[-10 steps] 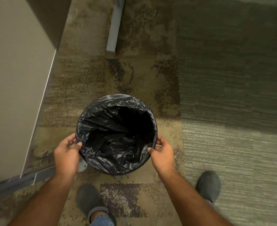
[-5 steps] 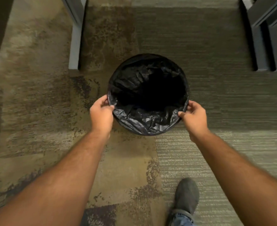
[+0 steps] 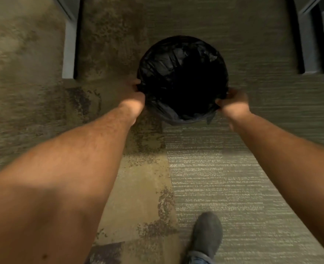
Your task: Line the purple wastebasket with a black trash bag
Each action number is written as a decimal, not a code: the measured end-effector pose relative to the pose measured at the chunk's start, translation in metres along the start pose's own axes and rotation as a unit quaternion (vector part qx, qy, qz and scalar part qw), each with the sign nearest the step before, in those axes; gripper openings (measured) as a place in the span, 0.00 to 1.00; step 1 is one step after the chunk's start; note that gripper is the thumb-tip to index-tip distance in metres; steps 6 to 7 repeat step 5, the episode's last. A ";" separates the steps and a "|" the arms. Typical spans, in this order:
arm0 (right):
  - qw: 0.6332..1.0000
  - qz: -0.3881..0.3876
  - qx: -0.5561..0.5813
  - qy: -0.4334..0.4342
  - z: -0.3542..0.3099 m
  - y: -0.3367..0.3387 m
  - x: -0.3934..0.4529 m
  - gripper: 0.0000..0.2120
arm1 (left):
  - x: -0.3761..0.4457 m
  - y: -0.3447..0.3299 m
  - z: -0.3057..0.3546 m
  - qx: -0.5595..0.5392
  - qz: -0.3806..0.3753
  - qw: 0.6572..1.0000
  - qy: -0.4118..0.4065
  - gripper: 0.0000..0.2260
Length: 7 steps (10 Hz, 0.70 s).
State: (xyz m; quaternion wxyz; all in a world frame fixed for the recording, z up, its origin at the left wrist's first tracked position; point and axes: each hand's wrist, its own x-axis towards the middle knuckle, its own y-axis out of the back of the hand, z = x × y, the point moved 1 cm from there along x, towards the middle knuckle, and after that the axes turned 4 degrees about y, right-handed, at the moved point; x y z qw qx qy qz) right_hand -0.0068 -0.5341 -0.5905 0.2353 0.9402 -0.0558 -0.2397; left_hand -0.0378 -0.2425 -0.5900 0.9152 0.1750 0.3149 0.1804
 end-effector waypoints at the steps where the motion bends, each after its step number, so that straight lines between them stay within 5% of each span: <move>1: 0.998 0.005 -0.053 0.021 0.002 0.003 0.034 0.35 | 0.017 -0.010 0.013 0.063 0.010 0.998 -0.013 0.24; 4: 0.990 -0.064 -0.123 0.020 0.011 0.003 0.054 0.34 | 0.025 -0.005 0.017 0.214 -0.052 0.973 -0.071 0.21; 7: 0.985 -0.050 -0.161 0.028 -0.013 0.002 0.023 0.31 | 0.020 0.000 0.010 0.183 -0.039 0.978 -0.096 0.20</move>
